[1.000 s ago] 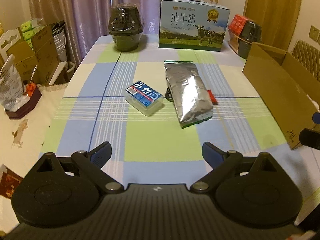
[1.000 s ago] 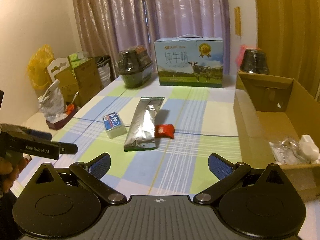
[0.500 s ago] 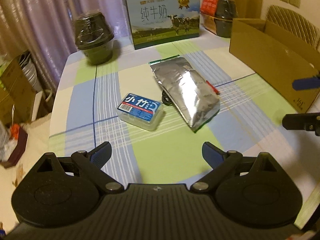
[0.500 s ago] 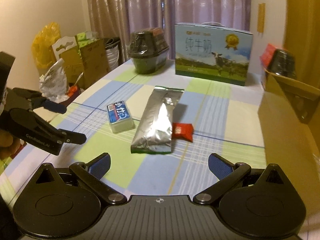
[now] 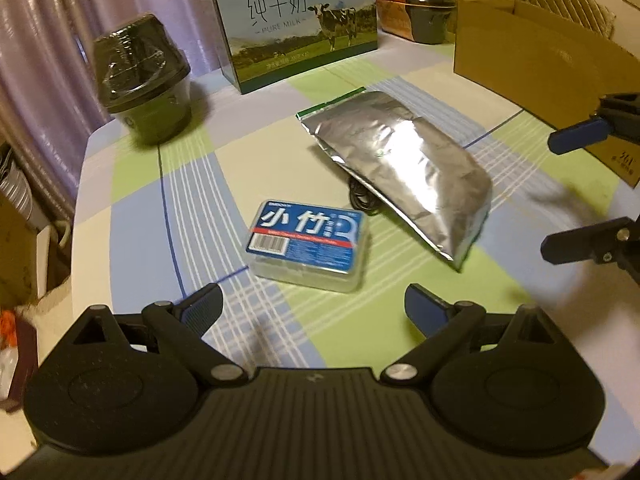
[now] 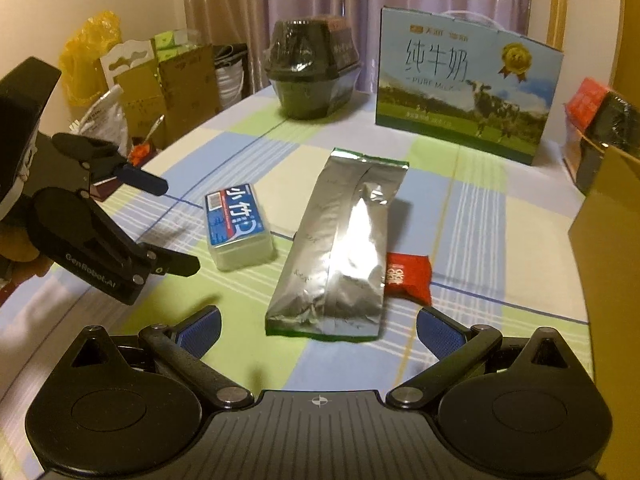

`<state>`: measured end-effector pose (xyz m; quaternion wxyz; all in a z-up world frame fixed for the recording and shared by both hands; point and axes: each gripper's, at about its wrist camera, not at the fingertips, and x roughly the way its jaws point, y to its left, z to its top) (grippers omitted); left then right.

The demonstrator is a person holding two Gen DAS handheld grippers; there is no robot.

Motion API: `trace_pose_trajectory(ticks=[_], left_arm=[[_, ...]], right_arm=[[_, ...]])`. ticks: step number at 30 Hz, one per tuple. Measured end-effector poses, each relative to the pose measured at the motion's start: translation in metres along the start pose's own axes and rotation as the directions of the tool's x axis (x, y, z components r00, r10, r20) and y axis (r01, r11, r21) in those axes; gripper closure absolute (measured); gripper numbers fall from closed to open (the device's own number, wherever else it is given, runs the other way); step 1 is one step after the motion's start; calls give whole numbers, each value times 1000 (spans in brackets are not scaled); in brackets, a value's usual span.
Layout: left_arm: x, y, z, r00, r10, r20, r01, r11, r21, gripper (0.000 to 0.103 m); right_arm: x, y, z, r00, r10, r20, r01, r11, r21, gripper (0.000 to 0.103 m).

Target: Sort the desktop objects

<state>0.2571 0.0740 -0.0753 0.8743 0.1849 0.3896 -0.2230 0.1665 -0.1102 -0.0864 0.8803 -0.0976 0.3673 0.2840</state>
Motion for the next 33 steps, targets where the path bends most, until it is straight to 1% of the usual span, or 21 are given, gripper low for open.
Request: trace_pose_trajectory(ticks=[6,11,16,19,21,23,25,27,28,29,30,33], left_arm=[[23,16,5,999,-43,10,43,998,41,5],[36,22,8,997,-71,28,69,995,67,5],[45,25,12,996,-86,30,84,993,83,5],[50,26,14,996,-87,34,84,994,76,5],[54,27,14,995,-92,33,90,994,66,7],[58,25,15,995,-95,26,93,994,64,11],[59,23,15,995,-95,22,93,993,65,16],[59,19,15,996,-85,18,84,995,63,17],[58,17,15,997,-77,14,76,995,57,17],[57,15,14,998,-65,9,64,997,49,17],[56,12,14,999,-53,4,53,998,43,18],[47,2,13,999,-39,-6,39,999,30,18]], right_arm=[[26,1,2,1000,-24,-17,24,999,-25,2],[44,-1,5,998,-50,-25,50,999,-16,2],[56,2,9,998,-54,-28,54,998,-23,2],[61,5,9,998,-65,-26,64,997,-38,3],[62,6,9,998,-60,-29,59,997,-40,8],[63,6,8,998,-58,-37,57,998,-37,22],[60,4,7,998,-55,-39,54,998,-26,24],[57,2,7,998,-52,-38,52,998,-20,26],[54,1,7,998,-52,-37,52,999,-18,31],[51,0,6,998,-51,-34,51,999,-13,41],[46,-2,6,998,-46,-30,46,999,-3,48],[31,-9,3,999,-28,-38,28,1000,12,58]])
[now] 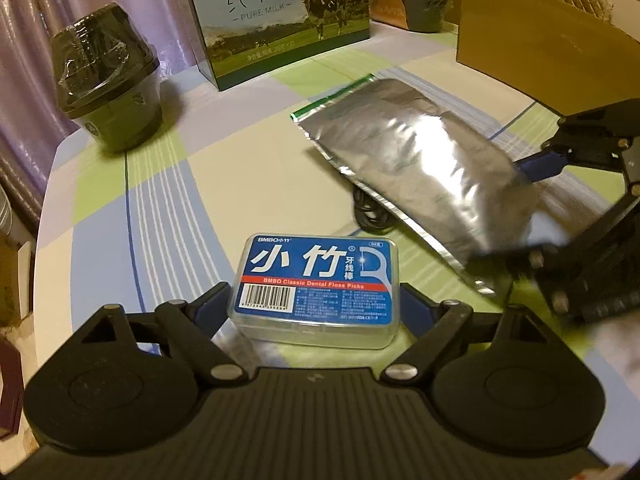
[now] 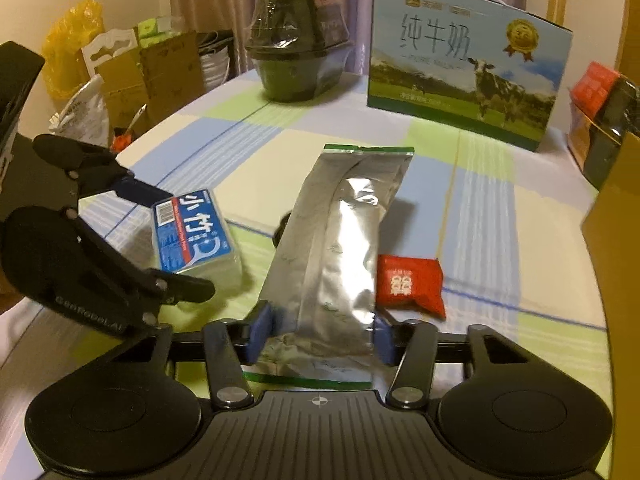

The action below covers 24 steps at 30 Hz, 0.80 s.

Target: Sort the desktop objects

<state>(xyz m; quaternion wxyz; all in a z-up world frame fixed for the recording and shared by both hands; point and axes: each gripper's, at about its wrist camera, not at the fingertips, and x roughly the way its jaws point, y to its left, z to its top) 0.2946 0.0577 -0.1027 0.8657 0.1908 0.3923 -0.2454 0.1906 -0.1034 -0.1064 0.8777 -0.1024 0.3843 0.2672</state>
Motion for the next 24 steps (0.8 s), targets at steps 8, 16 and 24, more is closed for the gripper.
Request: trace_pose_trajectory(ticks=[8,16,24], left_arm=[[-28,-54,-6,999,-40,-33,39,999,-34,18],[-51,-117,-22,998,-28,-50,24,997,-70,18],[-61,-90,-22,996,75,-42,-82,978,-193,18]], right_arm=[[-56,-19,-31,998,39,-49,-38,999,33,75],[-101,-44,-75,994,12,-106,-5,998,67,60],[-98,-42,-48,998,55,-39,-49,987,155,22]])
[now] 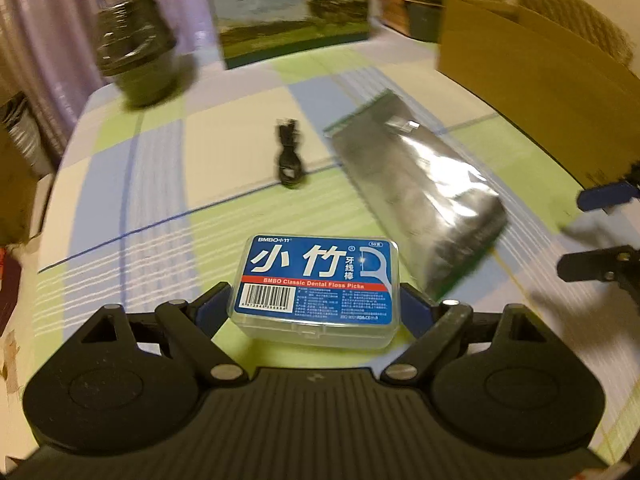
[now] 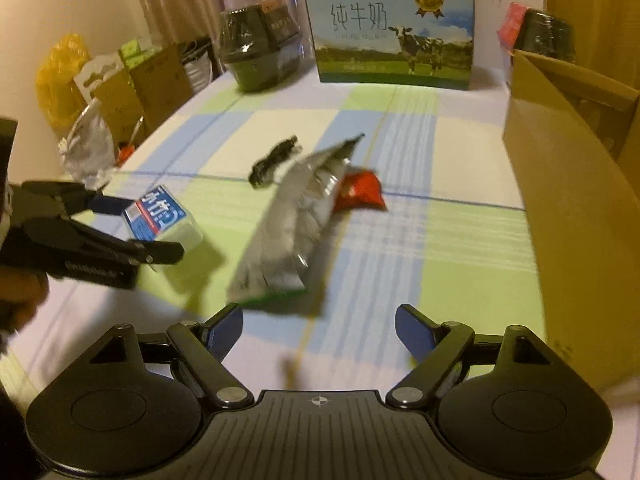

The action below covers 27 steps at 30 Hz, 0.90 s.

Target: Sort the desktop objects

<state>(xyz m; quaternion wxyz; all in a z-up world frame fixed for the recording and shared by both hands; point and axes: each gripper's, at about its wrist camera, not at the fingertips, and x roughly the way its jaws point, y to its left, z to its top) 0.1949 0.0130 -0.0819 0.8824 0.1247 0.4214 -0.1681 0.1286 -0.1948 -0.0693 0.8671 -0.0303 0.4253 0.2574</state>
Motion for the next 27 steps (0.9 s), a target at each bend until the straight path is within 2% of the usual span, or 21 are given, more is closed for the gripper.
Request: trace_pose_trajectory(ticks=[9,18,21,22,23,27], left_arm=[[13,35,7,998,53,40,-49,993,-109,18],[16,54,4,997,36,69,-22,979,-204,18],[14,59,4,996,34,78,-16,975,-222,18],[14,59,4,996,35,77,-17,975,-222,18],[15,59,5,997,32,76,-15,975,-221,18],[13,56,4,997,15,78,3,974,-225,18]], right_arm=[[54,16,42,999,25,-43,-24,1000,18,21],[108,28,69,986,6,-166,-5,1000,8,25],[117,28,71,981,-8,-195,7,1000,-3,32],[118,28,72,980,-19,-197,17,1000,-13,38],[118,27,72,980,-28,-196,26,1000,-17,49],[105,18,65,982,-13,-188,7,999,-35,62]])
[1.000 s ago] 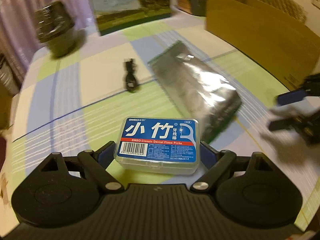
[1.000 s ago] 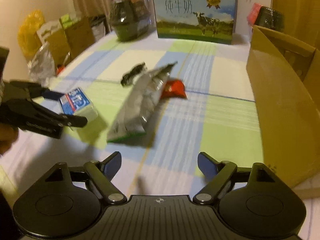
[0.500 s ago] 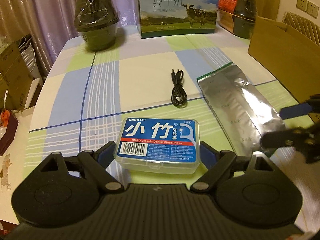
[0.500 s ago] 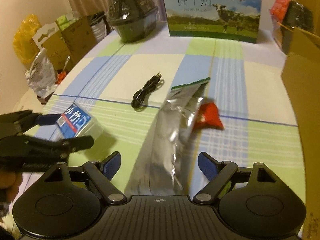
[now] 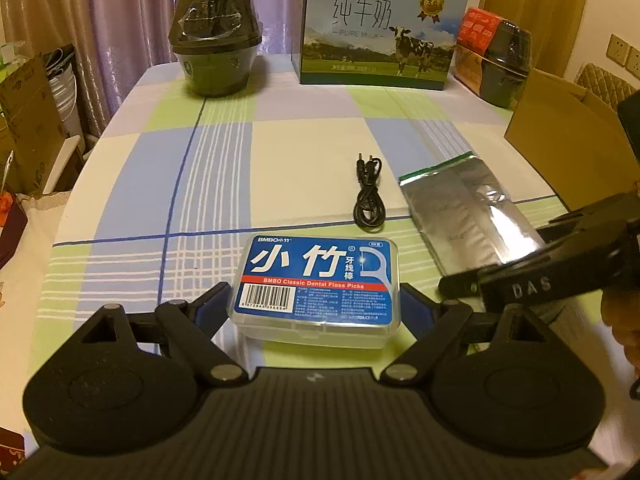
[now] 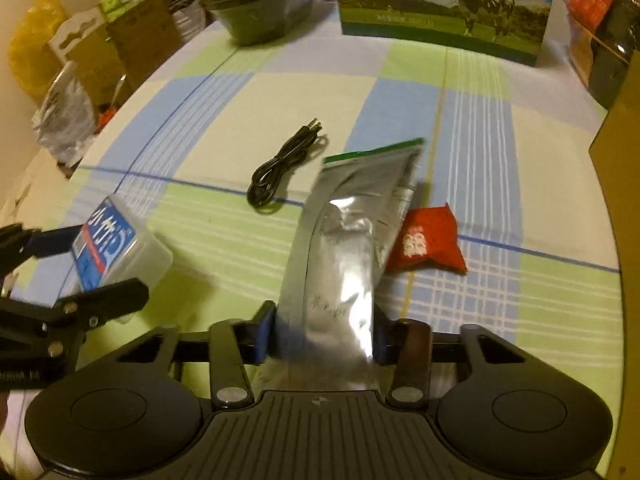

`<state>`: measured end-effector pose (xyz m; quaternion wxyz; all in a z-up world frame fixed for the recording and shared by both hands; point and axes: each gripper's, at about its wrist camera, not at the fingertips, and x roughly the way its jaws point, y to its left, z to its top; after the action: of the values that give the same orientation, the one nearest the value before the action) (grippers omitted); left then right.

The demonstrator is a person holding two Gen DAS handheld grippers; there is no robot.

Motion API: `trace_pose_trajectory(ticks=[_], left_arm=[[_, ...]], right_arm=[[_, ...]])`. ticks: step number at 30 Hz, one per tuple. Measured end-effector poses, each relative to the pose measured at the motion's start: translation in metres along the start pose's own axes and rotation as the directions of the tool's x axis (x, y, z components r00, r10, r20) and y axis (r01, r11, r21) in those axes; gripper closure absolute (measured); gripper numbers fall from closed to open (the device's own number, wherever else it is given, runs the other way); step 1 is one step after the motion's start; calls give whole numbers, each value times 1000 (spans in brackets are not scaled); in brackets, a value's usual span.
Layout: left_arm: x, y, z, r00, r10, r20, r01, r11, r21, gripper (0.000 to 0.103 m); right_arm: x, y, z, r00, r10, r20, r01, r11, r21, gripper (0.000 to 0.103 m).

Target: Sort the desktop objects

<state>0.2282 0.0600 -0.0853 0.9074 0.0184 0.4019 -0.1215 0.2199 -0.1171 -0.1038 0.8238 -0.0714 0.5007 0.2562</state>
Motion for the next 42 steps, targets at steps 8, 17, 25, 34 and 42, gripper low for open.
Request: trace_pose_trajectory(ticks=[8,17,25,34,42], left_arm=[[-15,-26,-16,998,-61,-13,61,998,26,18],[-44,-97,-56,989,-141,-52,147,981,130,18],[-45,-126,-77,991,-116,-68,127,971,201,18],[-35,-119,-77,990,-119,-81,132,975,179,12],[-30,-127,-78,990,-113,-86,128,969,210,20]], right_arm=[[-52,-17,-63,997,67,-41,-69,995,-68,67],[-114,-47,-128,998,-54,-29,51,993,-104,26],[-118,-33,-128,998,-59,-12,57,986,-154,20],[-97,-42,-118,997,-30,-73,19,989,-149,17],[-75,-45,-105,988,-4,-152,-20,987,-161,17]])
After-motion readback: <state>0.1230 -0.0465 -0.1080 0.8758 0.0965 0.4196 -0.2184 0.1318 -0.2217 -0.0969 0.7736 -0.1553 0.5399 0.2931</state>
